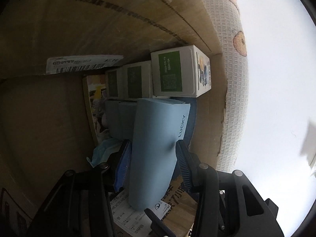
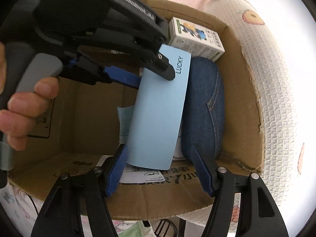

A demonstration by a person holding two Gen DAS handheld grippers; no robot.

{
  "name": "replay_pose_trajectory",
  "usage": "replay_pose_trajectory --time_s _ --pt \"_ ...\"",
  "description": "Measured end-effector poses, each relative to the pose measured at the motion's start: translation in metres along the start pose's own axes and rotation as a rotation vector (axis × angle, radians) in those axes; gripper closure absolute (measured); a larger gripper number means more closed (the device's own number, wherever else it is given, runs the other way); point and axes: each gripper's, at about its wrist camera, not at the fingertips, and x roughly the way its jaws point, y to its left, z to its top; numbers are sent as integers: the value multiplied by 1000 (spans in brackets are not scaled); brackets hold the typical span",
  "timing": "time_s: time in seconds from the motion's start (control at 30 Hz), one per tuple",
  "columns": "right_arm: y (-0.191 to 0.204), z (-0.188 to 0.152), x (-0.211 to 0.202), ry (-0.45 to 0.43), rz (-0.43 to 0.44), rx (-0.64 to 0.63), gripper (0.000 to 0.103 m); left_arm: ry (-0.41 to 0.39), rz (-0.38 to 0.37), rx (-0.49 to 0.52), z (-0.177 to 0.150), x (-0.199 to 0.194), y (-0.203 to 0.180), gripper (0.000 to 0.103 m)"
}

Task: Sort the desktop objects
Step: 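Lower the power bank into the box beside the denim case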

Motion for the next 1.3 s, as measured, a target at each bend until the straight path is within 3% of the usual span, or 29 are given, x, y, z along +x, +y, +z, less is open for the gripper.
replay_pose_trajectory --time_s 0.3,0.47,0.63,0.73,0.93,1.13,1.3 --pt "-10 -1 6 4 59 63 38 40 36 5 -18 -4 -5 52" --pt "-15 -5 11 16 67 71 38 70 2 -35 -29 2 -1 53" --pt "-20 -11 17 33 68 75 38 45 -12 -45 -37 4 1 55" --pt "-22 -15 25 64 8 46 38 53 -49 -93 -40 10 5 55" --pt "-36 -23 23 41 35 75 37 39 -10 -44 -46 11 -4 56" --pt "-33 -26 18 47 -2 70 35 -10 -21 -57 -50 -5 -2 56" --pt "-44 -30 9 21 28 105 35 -25 -54 -38 -47 -8 -4 59"
